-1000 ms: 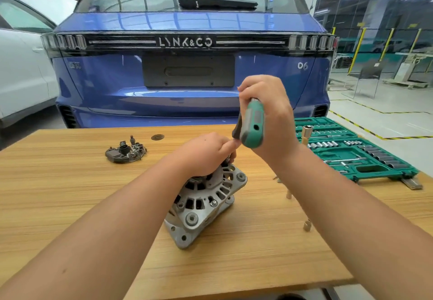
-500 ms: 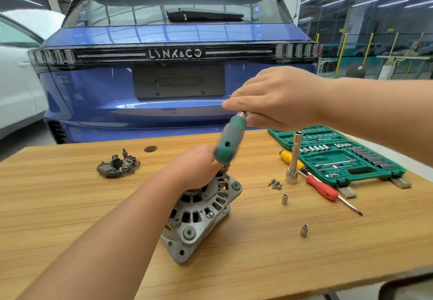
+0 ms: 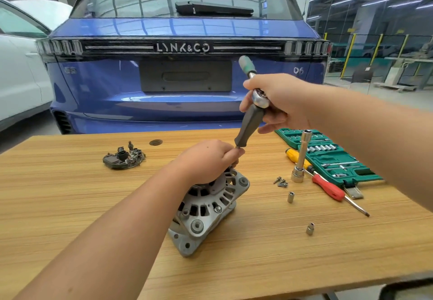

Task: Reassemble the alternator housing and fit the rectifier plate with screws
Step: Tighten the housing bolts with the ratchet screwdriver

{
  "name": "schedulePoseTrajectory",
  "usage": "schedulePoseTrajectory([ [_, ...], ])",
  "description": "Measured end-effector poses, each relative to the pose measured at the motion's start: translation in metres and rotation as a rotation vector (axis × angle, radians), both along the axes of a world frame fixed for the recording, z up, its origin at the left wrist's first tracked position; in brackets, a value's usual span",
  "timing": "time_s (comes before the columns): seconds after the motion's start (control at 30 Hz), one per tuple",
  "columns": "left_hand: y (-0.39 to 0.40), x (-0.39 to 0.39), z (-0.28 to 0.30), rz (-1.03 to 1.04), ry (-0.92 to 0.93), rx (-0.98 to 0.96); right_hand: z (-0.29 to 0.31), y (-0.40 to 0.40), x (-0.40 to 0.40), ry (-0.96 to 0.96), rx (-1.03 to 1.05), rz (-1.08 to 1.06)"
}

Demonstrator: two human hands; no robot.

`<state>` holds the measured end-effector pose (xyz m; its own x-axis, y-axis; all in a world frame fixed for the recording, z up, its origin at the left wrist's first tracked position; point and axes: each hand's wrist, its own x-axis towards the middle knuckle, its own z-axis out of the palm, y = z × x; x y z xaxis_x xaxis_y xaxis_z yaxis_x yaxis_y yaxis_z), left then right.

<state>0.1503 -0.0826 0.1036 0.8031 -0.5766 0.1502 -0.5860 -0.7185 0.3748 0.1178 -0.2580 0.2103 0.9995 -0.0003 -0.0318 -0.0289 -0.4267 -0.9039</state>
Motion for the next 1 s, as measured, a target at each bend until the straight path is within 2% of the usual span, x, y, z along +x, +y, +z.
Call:
schedulePoseTrajectory([
  [0.1,0.0,0.001,0.0,-0.003,0.0,0.004,-0.015,-0.007,-0.001,-0.032,0.412,0.132],
  [0.2,0.0,0.002,-0.001,-0.014,-0.006,-0.003,-0.034,-0.008,0.0,0.032,0.861,0.454],
  [0.27,0.001,0.003,-0.001,-0.015,-0.006,-0.008,-0.049,-0.008,0.004,0.009,1.027,0.637],
  [0.37,0.001,0.004,-0.002,-0.024,-0.008,-0.01,-0.063,-0.004,0.009,-0.041,1.153,0.734],
  [0.5,0.001,0.005,-0.002,-0.029,-0.002,-0.019,-0.066,0.003,0.007,-0.095,1.236,0.654],
  [0.6,0.001,0.006,-0.002,-0.023,0.007,-0.02,-0.061,0.015,-0.001,-0.169,1.314,0.418],
  [0.67,0.001,0.006,-0.003,-0.021,0.006,-0.014,-0.062,0.022,-0.006,-0.284,1.341,0.222],
  [0.73,0.001,0.006,-0.002,-0.023,0.008,-0.022,-0.067,0.032,-0.01,-0.492,1.268,0.052],
  [0.83,0.001,0.006,-0.003,-0.018,0.015,-0.037,-0.083,0.044,-0.016,-0.84,0.925,-0.17],
  [0.93,0.002,0.007,-0.003,-0.022,0.005,-0.036,-0.097,0.039,-0.015,-1.199,0.43,-0.265],
  [1.0,0.002,0.007,-0.002,-0.024,0.004,-0.03,-0.1,0.025,-0.011,-1.385,0.098,-0.232],
])
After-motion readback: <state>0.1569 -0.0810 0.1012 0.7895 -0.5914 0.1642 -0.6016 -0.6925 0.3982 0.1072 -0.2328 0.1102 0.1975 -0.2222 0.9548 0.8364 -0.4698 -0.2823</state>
